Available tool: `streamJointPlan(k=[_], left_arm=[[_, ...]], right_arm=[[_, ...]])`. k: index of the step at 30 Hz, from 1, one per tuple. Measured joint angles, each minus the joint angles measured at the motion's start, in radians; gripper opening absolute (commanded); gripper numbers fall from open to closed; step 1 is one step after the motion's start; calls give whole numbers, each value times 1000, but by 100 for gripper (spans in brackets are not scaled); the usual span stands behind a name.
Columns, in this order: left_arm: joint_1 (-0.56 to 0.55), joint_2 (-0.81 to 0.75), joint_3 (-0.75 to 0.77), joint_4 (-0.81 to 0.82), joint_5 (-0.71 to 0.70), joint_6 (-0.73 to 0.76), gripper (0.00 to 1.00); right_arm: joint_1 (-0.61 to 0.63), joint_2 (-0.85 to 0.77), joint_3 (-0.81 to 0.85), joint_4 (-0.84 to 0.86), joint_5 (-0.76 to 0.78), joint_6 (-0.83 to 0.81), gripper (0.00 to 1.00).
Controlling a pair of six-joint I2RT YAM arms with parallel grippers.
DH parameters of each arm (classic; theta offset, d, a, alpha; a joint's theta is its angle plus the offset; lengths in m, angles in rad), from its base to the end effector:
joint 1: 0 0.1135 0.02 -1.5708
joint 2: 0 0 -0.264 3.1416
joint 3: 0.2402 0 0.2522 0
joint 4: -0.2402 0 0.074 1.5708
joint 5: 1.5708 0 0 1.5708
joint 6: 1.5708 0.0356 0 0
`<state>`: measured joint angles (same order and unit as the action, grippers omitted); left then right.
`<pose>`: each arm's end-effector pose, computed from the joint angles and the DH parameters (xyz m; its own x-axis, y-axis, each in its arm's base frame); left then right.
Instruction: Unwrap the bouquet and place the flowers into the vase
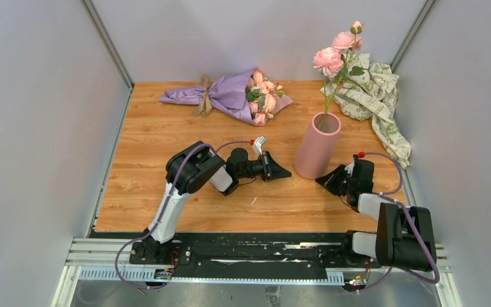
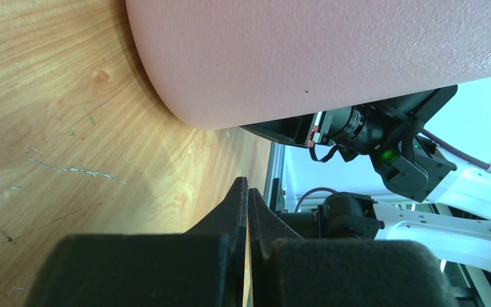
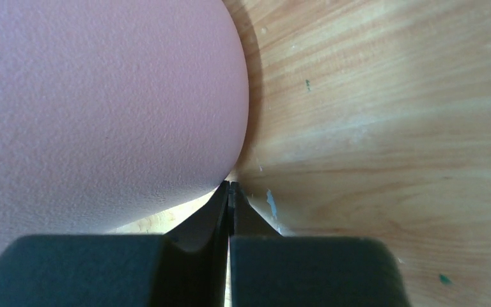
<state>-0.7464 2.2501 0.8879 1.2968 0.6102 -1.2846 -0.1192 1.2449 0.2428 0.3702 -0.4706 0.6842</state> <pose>0.2785 -0.2854 0.0849 -0.9501 -0.1922 -0.2458 0.2296 0.1028 -0.9678 0.2037 -0.0081 0.1271 -0.6171 0.6413 -0.4560 0.1713 0.6751 0.7176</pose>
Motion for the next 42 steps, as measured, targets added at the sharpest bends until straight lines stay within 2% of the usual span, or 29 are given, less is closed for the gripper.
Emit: streamJointPlan(k=[26,31,34,37,39,41,42], left_arm=[[4,-110,-15,-205,-2,127,0],[5,-180,-19,-343,-32,219,0],[6,-283,-19,-533,-113,334,0],[7,-432,-11,-766,-259,460,0],[9,-518,17,-914,-373,534,0],[10,-582,73,-1064,-500,600,1],[12,-609,113,-1141,-577,632,3]], right_arm=[[0,363,245,150,-48,31,0],[0,348,245,139,-21,33,0],[0,293,218,111,17,31,0],[0,147,164,26,79,18,0],[2,34,151,-35,122,2,10],[18,-111,151,-105,187,-21,34],[31,-180,151,-134,217,-33,42]])
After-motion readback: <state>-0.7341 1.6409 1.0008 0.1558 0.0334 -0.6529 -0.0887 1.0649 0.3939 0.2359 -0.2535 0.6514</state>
